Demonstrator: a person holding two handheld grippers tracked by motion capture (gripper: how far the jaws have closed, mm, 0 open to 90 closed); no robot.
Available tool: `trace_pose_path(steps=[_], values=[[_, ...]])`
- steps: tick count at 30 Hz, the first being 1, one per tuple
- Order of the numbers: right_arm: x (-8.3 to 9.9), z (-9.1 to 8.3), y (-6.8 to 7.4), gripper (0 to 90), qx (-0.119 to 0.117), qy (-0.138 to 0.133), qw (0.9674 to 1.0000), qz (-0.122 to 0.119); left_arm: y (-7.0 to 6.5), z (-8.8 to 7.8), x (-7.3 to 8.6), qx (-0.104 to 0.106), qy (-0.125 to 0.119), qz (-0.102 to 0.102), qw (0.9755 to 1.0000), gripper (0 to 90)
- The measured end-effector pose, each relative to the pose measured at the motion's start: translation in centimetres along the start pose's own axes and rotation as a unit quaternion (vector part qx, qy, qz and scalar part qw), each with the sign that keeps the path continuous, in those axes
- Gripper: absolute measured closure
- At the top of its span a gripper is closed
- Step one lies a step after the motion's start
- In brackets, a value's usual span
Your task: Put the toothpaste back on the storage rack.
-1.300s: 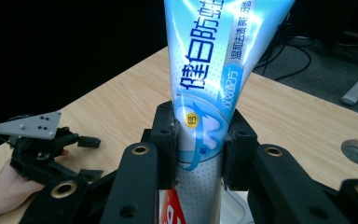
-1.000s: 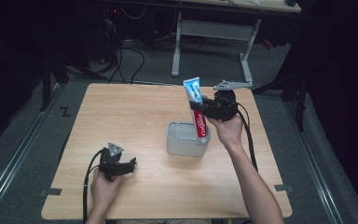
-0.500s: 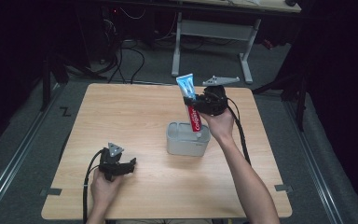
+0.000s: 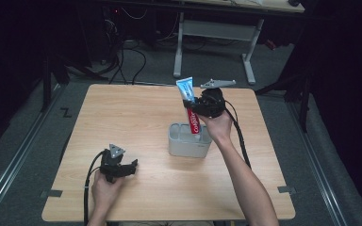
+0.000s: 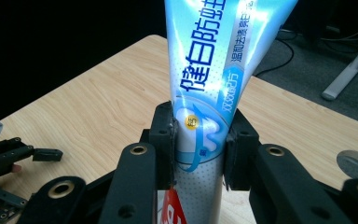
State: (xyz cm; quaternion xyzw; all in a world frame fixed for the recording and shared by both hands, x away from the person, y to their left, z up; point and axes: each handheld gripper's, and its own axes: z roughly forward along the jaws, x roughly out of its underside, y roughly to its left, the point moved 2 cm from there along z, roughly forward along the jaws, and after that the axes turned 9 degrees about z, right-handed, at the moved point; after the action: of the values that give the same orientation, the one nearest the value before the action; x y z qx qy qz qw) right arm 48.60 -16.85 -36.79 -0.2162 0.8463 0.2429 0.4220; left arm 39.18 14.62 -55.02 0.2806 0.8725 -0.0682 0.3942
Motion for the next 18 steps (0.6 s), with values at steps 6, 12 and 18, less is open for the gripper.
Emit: trace_pose_path(steps=[6, 12, 18], values=[[0.6, 0.5, -0.2, 69.4, 0.004, 0.011, 0.9999, -0.002, 0.0, 0.0, 0.0, 0.0, 0.0, 0.0, 1.0, 21.0], [1.1, 0.8, -0.2, 69.3, 0.007, 0.021, 0.9997, -0.006, 0.0, 0.0, 0.0, 0.0, 0.0, 0.0, 1.0, 21.0], [1.5, 0.9, -0.4, 69.1, 0.006, 0.021, 0.9998, -0.003, 0.0, 0.0, 0.0, 0.0, 0.0, -0.001, 1.0, 21.0]])
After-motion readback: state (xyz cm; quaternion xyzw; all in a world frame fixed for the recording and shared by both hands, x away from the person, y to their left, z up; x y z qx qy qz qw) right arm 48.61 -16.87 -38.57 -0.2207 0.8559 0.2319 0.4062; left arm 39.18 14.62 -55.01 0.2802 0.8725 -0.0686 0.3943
